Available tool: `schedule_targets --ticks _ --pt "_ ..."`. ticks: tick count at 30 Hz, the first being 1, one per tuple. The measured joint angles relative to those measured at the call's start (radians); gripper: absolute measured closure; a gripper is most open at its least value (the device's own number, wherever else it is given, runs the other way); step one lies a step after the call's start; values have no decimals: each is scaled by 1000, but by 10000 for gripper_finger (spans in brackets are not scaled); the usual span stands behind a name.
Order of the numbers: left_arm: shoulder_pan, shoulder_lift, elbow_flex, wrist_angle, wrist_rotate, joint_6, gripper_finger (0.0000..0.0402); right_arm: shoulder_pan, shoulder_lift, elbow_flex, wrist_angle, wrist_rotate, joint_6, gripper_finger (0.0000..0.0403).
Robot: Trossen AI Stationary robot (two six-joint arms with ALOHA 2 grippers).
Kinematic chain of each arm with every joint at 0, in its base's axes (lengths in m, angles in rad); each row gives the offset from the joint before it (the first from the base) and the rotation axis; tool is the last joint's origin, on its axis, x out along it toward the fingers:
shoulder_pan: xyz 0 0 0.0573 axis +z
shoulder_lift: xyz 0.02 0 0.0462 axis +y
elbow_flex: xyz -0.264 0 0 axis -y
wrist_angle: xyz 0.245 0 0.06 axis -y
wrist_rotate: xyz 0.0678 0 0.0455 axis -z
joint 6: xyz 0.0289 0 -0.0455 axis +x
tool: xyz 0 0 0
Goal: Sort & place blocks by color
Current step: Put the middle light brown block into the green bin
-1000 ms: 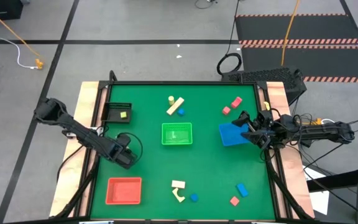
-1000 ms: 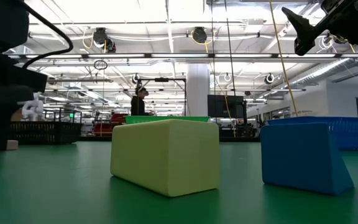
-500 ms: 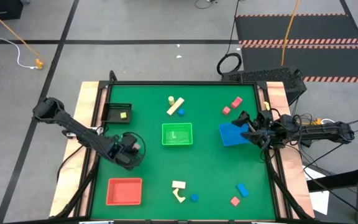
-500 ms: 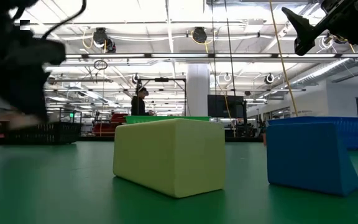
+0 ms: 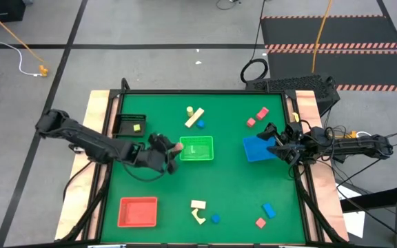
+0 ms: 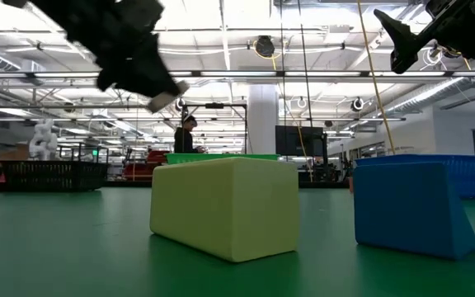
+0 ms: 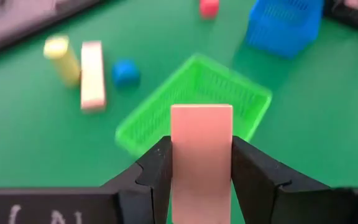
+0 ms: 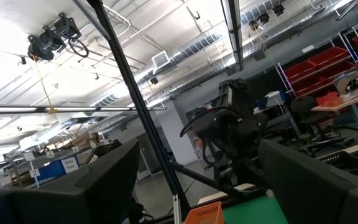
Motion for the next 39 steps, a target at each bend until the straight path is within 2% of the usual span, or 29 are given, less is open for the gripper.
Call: schedule_targets --ticks 7,19,26,34,39 --pt "52 113 1 353 25 315 264 0 0 0 -1 0 0 78" --pt "57 361 0 826 17 561 264 0 0 0 0 0 0 78" --pt "77 445 -8 893 -4 525 263 0 0 0 0 0 0 78" --pt "81 444 -43 908 -53 491 261 0 0 0 0 0 0 78" --pt "87 444 -58 898 -54 427 232 0 0 0 0 0 0 78"
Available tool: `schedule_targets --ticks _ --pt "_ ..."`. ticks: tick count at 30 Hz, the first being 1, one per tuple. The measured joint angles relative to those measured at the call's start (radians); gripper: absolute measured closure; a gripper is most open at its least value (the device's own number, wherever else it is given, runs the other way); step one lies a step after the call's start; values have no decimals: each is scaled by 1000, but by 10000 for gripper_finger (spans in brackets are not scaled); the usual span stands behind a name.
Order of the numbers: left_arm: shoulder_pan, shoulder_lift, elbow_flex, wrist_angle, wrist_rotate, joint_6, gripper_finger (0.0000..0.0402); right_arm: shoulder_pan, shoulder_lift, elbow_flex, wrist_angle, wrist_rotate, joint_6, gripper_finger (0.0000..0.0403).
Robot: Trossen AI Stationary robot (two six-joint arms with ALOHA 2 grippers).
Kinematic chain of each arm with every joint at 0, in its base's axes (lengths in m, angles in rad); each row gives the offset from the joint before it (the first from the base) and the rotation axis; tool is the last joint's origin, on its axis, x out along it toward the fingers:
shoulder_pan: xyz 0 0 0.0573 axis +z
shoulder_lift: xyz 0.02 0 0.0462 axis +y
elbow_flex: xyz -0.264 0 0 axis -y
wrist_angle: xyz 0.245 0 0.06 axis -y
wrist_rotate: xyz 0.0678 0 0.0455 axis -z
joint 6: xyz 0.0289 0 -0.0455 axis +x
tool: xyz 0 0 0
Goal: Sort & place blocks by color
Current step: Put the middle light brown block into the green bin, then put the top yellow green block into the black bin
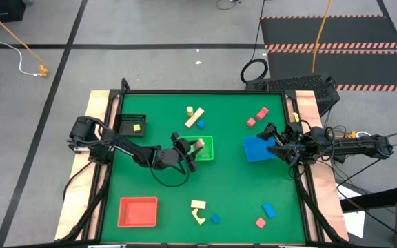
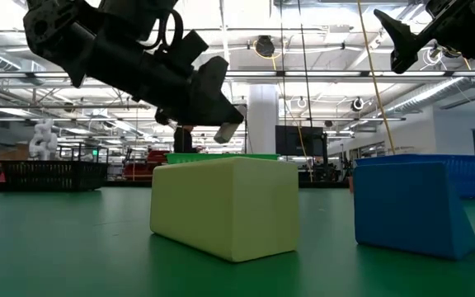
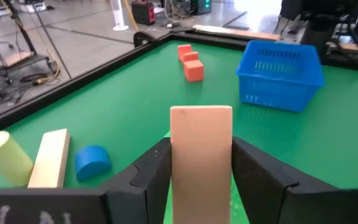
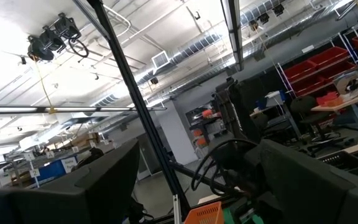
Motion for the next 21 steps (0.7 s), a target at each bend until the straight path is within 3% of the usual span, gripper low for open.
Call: schedule_targets --ticks 12,17,21 --pt "4 -2 -2 4 -26 -22 159 0 0 0 0 0 0 78" --pt "63 -73 -3 39 -9 -16 151 0 0 0 0 0 0 78" --pt "156 -140 0 -117 69 -65 159 0 0 0 0 0 0 78"
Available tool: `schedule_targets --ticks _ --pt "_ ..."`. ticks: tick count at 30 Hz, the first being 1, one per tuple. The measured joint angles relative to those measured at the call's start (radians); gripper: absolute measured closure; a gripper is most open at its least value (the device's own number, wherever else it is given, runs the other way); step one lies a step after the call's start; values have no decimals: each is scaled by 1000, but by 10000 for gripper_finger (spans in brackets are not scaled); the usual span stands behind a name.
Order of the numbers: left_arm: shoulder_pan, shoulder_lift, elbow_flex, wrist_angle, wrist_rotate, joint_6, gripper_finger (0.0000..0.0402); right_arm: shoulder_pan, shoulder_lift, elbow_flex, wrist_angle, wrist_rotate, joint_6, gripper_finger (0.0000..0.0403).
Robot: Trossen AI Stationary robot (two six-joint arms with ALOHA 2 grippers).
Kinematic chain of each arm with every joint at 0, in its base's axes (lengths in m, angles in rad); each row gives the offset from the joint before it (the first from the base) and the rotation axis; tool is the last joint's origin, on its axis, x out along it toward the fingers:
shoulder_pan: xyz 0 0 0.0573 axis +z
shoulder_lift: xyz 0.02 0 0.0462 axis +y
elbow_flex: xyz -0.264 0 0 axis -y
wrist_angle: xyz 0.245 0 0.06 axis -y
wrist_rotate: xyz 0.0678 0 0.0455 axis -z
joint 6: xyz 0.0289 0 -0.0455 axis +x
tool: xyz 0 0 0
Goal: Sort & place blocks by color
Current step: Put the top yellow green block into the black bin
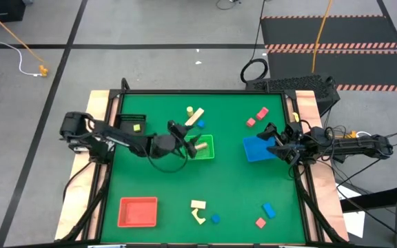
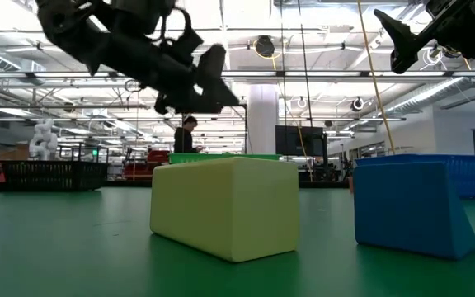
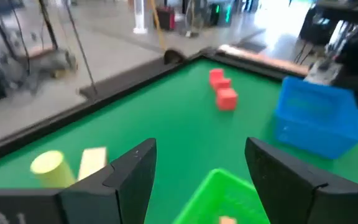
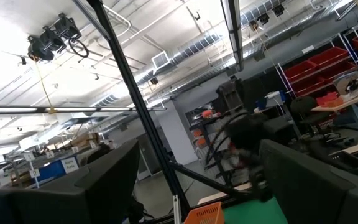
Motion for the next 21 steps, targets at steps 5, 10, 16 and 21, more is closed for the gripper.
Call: schedule_targets --ticks 5,10,16,21 --pt "169 -30 1 -176 172 -150 161 0 0 0 -1 0 0 78" --pt "288 -30 1 -184 290 -181 148 0 0 0 -1 0 0 78" --pt "342 -30 1 -190 308 -169 109 0 0 0 0 0 0 78" --pt "368 -30 1 -238 308 -140 80 0 0 0 0 0 0 78"
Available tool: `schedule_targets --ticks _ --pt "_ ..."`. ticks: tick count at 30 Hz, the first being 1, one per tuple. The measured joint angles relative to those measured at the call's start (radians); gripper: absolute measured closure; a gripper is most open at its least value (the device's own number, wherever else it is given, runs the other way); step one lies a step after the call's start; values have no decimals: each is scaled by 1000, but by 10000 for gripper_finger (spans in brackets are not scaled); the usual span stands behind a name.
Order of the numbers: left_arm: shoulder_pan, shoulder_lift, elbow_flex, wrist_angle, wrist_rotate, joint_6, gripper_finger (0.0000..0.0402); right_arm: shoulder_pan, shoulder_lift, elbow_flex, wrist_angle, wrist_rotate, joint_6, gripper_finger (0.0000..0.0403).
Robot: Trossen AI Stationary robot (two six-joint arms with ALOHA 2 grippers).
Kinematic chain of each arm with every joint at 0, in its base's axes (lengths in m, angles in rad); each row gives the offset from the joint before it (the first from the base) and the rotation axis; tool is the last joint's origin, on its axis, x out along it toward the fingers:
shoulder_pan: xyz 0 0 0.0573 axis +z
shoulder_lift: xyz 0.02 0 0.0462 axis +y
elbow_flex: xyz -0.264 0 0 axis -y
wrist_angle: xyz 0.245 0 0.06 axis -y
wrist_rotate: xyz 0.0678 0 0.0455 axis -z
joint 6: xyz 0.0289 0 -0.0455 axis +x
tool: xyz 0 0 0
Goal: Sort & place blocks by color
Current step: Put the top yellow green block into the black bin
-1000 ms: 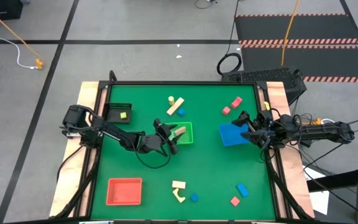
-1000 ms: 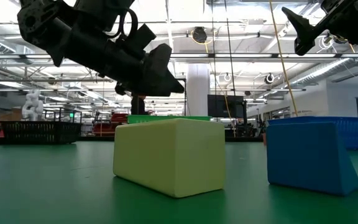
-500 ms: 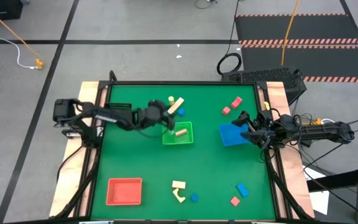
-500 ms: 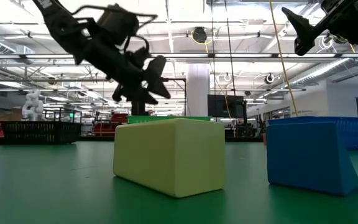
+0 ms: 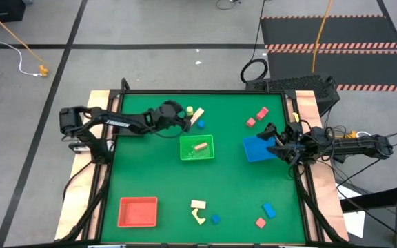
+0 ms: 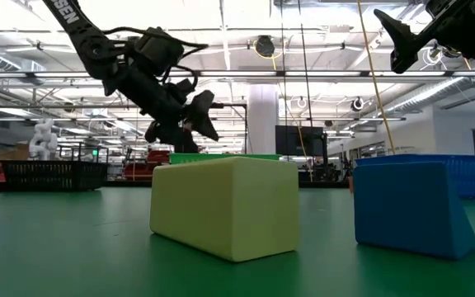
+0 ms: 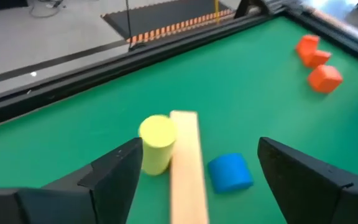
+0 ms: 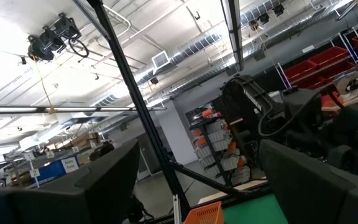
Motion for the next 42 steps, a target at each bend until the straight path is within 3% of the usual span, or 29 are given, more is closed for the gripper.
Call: schedule_targets --ticks 12,22,30,36,42 --pt "44 26 2 3 -2 -8 104 0 0 0 0 0 0 78" --pt "70 152 76 2 69 12 77 0 0 0 -7 -1 0 78" --pt "93 223 135 -31 71 22 94 0 2 0 -7 1 0 78" --pt "95 248 180 -54 77 102 140 0 2 0 -8 -2 0 78" --pt "105 247 182 -60 76 97 246 0 2 0 -7 0 0 78"
